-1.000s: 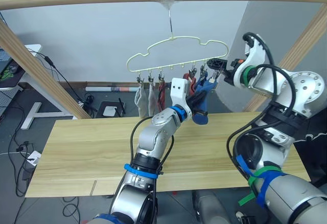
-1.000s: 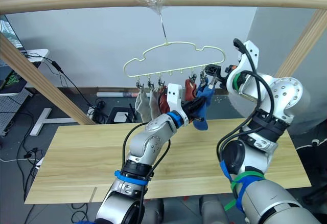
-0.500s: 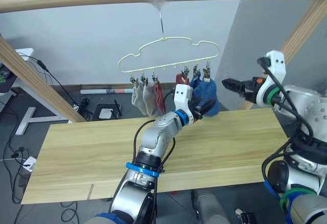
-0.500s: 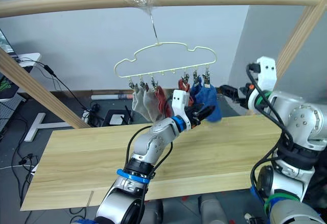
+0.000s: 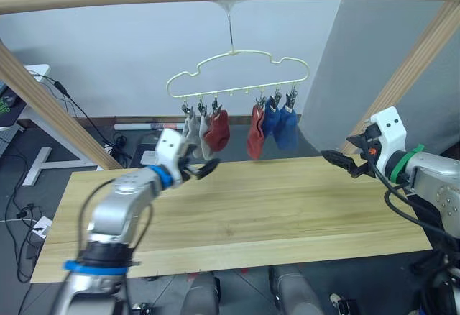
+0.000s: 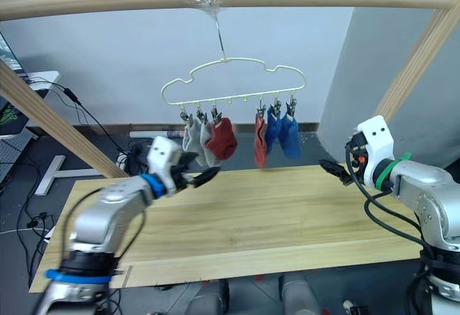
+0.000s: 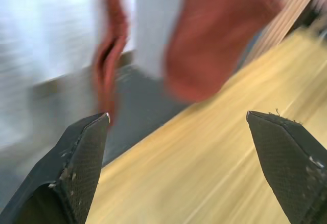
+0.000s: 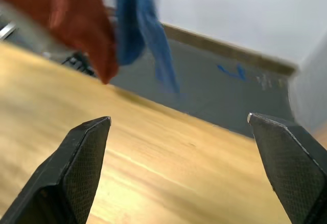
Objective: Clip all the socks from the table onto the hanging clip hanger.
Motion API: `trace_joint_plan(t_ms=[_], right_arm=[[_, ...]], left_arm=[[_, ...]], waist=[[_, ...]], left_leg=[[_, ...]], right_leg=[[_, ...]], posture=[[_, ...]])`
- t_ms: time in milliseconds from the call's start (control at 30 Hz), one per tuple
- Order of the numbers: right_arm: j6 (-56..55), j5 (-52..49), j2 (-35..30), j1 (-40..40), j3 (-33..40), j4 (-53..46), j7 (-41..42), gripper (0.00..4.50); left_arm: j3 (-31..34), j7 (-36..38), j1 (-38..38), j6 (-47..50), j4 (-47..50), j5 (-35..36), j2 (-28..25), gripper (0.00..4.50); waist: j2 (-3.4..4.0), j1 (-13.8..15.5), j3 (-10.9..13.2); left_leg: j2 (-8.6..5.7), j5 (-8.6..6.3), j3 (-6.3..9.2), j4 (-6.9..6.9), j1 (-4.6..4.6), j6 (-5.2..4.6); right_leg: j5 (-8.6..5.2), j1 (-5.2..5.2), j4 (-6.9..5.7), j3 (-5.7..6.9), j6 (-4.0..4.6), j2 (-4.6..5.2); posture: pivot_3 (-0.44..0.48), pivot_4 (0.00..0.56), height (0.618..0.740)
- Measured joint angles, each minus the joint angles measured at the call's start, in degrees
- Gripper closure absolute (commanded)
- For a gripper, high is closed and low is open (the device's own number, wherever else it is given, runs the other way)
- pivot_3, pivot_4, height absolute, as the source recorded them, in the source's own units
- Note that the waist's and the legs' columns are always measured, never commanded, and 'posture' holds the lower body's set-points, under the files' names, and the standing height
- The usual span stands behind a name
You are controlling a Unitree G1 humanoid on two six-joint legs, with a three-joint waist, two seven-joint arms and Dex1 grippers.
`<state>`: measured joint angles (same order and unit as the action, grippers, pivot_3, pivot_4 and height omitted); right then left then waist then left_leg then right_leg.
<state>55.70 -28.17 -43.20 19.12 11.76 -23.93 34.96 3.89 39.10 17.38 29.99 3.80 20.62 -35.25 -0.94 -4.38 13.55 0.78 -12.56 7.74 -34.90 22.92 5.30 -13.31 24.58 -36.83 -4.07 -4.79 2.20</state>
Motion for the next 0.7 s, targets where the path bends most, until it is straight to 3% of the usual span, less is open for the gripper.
trace_joint_plan(t_ms=[133, 200, 467, 700], right_arm=[[-15.67, 3.08, -4.38, -10.33, -1.14, 0.55, 9.4, 0.0], [-18.69, 3.39, -4.69, -12.51, -1.15, 1.7, 12.35, 0.0], [-20.35, 0.31, -7.28, -11.94, 4.08, 3.11, 15.96, 0.0], [-21.14, 0.35, -8.04, -9.63, 4.45, 5.73, 16.12, 0.0]], left_arm=[[7.04, 7.89, -8.12, -5.95, -8.07, -2.13, -14.73, 0.03], [12.06, 9.88, -9.76, -7.89, -12.34, -2.68, -18.64, 0.03], [20.54, 14.54, -13.46, -8.62, -12.48, 0.08, -20.6, 0.03], [20.12, 13.83, -13.11, -6.39, -7.81, 1.57, -18.35, 0.03]], waist=[[-0.2, 0.56, 0.1], [-0.2, 1.01, 0.12], [-0.24, 3.28, 0.11], [-0.24, 4.07, 0.1]], left_leg=[[0.09, -0.03, -0.03, 0.17, 0.01, 0.01], [0.07, -0.03, -0.08, 0.15, 0.06, 0.01], [0.05, -0.02, -0.04, 0.06, 0.06, 0.02], [0.06, -0.02, -0.06, 0.06, 0.04, 0.02]], right_leg=[[-0.02, 0.15, -0.04, 0.05, 0.03, -0.02], [-0.02, 0.21, -0.05, 0.03, 0.04, 0.02], [-0.07, 0.14, -0.04, 0.08, 0.13, 0.06], [0.01, 0.13, -0.07, 0.06, 0.0, 0.06]], posture=[[0.097, 0.191, 0.74], [0.106, 0.187, 0.74], [0.135, 0.165, 0.74], [0.129, 0.16, 0.74]])
